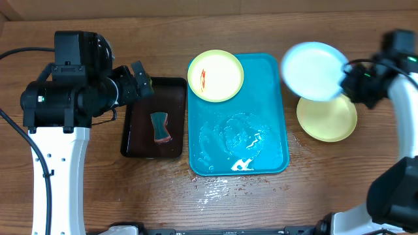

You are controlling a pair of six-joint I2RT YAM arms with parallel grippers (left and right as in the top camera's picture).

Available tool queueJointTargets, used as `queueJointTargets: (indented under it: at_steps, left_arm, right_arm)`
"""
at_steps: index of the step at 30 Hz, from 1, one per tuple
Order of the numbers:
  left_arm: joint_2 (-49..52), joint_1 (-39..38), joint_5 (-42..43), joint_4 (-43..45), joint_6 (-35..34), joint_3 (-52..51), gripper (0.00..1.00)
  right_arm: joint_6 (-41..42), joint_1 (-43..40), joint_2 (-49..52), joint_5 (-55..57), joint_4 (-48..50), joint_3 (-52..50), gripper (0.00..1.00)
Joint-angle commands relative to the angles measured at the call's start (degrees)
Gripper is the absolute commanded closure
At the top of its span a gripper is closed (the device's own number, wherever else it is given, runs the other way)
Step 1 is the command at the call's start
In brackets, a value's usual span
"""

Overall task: Clean dirty plates on tray and stack at the side
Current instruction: 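Carry the white plate right and set it on the yellow plate, then grasp the sauce-smeared yellow plate rim with the right gripper and slide it down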

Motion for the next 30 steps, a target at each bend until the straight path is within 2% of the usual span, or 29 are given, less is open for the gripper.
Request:
queueJointTargets:
  at_steps: [1, 8, 9, 11, 14, 18, 23, 30]
  left_arm:
    - [0.35, -0.07, 0.46, 0.07, 0.85, 0.7, 0.0]
    - [0.35, -0.07, 0.46, 0.07, 0.85, 0.7, 0.0]
    - [0.35, -0.07, 0.46, 0.07, 0.85, 0.7, 0.0]
    - [0.35, -0.07, 0.46, 0.07, 0.85, 0.7, 0.0]
    - [0.35, -0.07, 0.46, 0.07, 0.85, 0.7, 0.0]
    - [0.35, -0.07, 0.46, 0.07, 0.85, 0.7, 0.0]
    - [0.35, -0.07, 0.46, 0.07, 0.85, 0.7, 0.0]
    - [0.35, -0.07, 0.46, 0.07, 0.85, 0.7, 0.0]
  right_arm:
    - [0.02, -5.64, 0.22, 0.11, -0.28, -6.01, 0.96]
    - [0.0, -11.19, 0.22, 0.11, 4.81, -16.57, 0.95]
    - [0.02, -11.23, 0.22, 0.13, 5.44, -17.27, 0.88]
    - [-0.02, -11.23, 0.22, -0.2, 6.4, -17.51, 0.61]
    - [-2.82, -10.16, -1.14, -2.71, 6.49, -16.02, 0.49]
    - [-9.01, -5.57, -5.35, -5.7, 6.49, -12.37, 0.47]
    - [-17.49, 6.16, -9.94, -7.93, 8.39, -7.61, 0.48]
    - [-17.86, 25.99, -6.47, -3.26, 26.25, -8.74, 0.48]
